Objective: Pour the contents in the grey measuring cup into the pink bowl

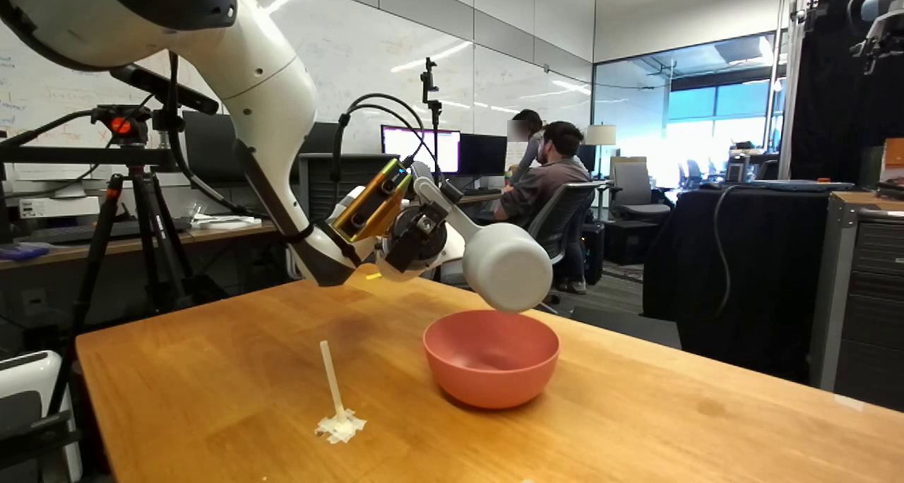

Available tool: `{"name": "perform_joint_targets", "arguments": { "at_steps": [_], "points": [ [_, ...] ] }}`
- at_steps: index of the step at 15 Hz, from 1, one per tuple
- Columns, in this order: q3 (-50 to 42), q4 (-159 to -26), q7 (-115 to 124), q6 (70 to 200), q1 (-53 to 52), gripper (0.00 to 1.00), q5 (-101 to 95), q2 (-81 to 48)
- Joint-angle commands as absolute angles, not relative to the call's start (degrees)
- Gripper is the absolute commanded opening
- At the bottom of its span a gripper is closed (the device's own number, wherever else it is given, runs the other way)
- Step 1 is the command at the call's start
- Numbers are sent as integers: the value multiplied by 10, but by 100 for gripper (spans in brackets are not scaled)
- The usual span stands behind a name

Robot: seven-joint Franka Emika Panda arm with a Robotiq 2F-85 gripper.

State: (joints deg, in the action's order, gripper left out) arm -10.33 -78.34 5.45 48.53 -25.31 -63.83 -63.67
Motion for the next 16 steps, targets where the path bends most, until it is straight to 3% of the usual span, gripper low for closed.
{"name": "perform_joint_targets", "arguments": {
  "at_steps": [1,16],
  "points": [
    [-136,-762,23,465,-277,10,-652,-660],
    [-191,-767,0,468,-318,10,-653,-684]
  ]
}}
